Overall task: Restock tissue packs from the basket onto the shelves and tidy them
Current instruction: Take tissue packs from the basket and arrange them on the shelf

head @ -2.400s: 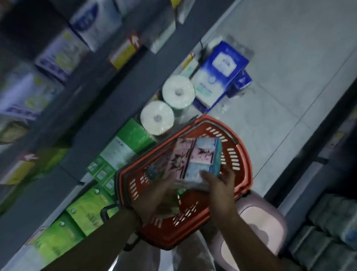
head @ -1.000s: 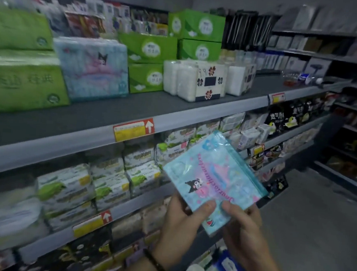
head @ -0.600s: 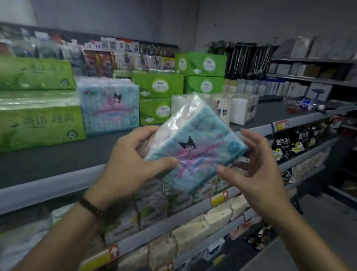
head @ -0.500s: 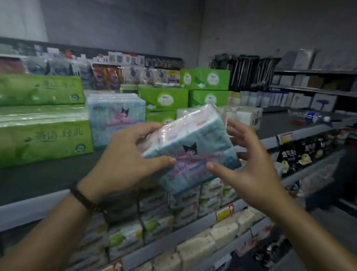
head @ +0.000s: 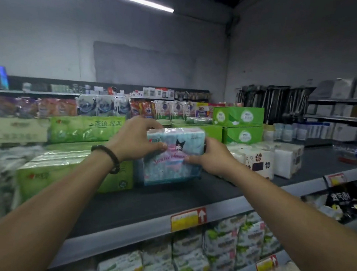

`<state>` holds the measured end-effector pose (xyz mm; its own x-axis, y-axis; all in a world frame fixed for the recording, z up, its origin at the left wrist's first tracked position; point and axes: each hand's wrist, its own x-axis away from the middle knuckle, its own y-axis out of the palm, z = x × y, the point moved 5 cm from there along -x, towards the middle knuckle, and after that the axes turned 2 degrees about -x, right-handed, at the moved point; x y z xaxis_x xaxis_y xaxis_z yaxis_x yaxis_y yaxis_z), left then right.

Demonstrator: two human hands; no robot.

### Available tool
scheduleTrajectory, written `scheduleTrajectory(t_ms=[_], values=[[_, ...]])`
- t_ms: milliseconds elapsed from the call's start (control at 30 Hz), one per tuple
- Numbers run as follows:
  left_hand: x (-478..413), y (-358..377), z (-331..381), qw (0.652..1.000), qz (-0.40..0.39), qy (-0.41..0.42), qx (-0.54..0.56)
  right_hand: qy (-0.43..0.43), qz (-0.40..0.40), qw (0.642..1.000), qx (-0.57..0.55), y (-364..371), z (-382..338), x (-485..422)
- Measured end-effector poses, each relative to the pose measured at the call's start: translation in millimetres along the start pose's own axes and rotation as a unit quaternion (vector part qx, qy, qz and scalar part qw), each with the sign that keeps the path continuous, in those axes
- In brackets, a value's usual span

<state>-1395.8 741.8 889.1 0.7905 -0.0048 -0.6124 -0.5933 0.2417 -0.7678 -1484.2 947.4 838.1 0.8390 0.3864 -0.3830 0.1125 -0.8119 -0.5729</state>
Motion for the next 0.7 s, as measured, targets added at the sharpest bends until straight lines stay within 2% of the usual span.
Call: scheduleTrajectory(t_ms=[100, 233, 333, 433, 700], values=[[2.8, 13.0, -14.7, 0.998, 0.019, -0.012, -0.055, 0.020, -0.009, 1.000, 0.015, 22.8, -1.1, -13.9], [5.9, 33.7, -40.0, 0.994, 0.026, -0.070, -0.079, 0.046, 0.009, 0.998, 0.032, 46.2, 0.8, -22.6], [14.8, 44.1, -41.3, 0.993, 0.045, -0.062, -0.090, 0.055, 0.019, 0.998, 0.037, 56.1, 5.2, -19.6], [24.8, 45.3, -42.9, 0.986, 0.079, -0.070, -0.125, 0.053, 0.011, 0.998, 0.011, 57.8, 10.3, -15.0], [39.1, 52.3, -35.3, 0.980, 0.076, -0.119, -0.144, 0.057, -0.028, 0.997, -0.047, 56.9, 15.4, 4.0]])
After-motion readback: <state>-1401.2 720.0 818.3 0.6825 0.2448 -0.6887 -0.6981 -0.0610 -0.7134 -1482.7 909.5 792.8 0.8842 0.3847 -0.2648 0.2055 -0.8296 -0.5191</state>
